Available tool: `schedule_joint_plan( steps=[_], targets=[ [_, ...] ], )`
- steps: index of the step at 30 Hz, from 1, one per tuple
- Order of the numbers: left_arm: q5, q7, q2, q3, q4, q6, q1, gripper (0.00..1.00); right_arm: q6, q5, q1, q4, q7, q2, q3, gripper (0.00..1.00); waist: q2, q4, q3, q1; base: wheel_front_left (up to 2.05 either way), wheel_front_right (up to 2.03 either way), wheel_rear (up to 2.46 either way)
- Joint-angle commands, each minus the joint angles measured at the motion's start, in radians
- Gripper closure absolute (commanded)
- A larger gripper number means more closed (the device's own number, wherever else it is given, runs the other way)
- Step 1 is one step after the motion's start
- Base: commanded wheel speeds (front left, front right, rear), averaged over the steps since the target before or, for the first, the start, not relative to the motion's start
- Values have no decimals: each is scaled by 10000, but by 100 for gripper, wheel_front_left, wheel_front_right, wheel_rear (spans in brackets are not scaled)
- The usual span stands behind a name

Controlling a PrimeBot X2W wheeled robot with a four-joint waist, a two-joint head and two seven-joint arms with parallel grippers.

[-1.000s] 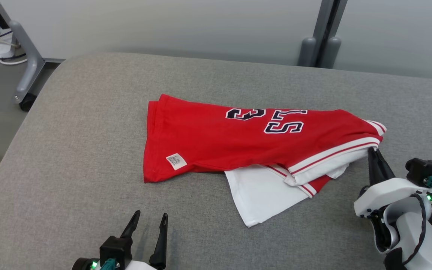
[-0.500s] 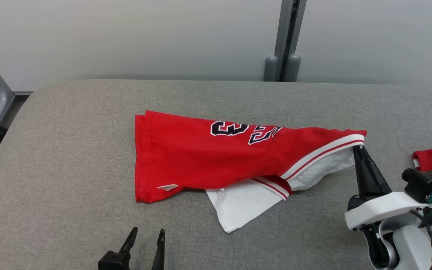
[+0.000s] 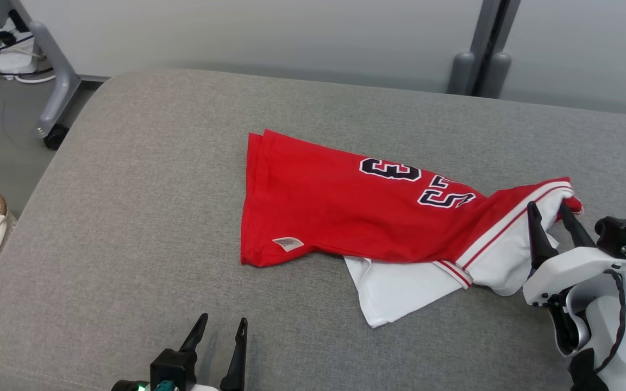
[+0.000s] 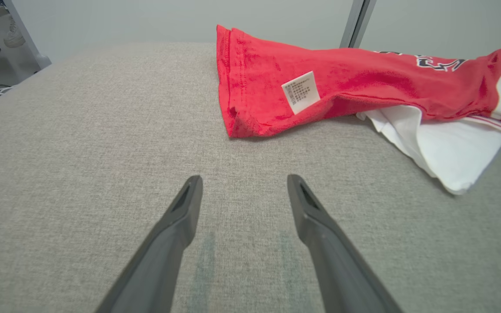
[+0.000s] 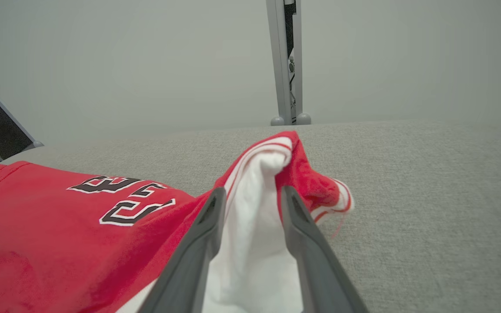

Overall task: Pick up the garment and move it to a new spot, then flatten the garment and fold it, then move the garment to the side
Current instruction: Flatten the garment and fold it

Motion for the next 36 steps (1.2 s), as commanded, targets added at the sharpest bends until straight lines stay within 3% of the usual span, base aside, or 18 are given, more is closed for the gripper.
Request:
schedule_joint_plan(
  steps=[1,4,11,24,25,26,27,31,36],
  targets=[
    [35,-46,33,18,6,5,-178,0,1,-250,-176,221,-116,-56,-93,0,0,237,137,0,0,0,0],
    [47,-46,33,91,-48,52,-9,0,-1,-543,-412,1080,-257,137,-722,0,0,274,99,0,0,0,0],
    [-73,-46,31,55,-186,68,-146,0,-1,-675,350,562,-263,258,-1465,0,0,-123,302,0,0,0,0],
    [-34,-46,31,-85,-239,52,-615,0,-1,-1397,-190,1203,-268,154,-1597,1,0,213,991,0,0,0,0],
    [-37,-46,31,-68,-241,50,-613,0,-1,-1458,-254,1350,-266,168,-1575,25,0,244,1018,0,0,0,0],
    [-40,-46,34,-53,-241,54,-610,0,-1,-1515,-299,1507,-265,175,-1548,66,0,263,1032,0,0,0,0],
    [-43,-46,31,-47,-245,58,-599,0,-1,-1548,-345,1633,-260,168,-1553,98,0,275,1033,0,0,0,0],
    [-47,-46,33,70,-201,116,-452,0,-1,-1482,-253,1522,-245,129,-1786,100,0,133,855,0,0,0,0],
    [26,-46,38,242,-153,47,-200,0,-1,-1061,479,525,-247,284,-1879,100,0,-477,274,0,0,0,0]
  ],
)
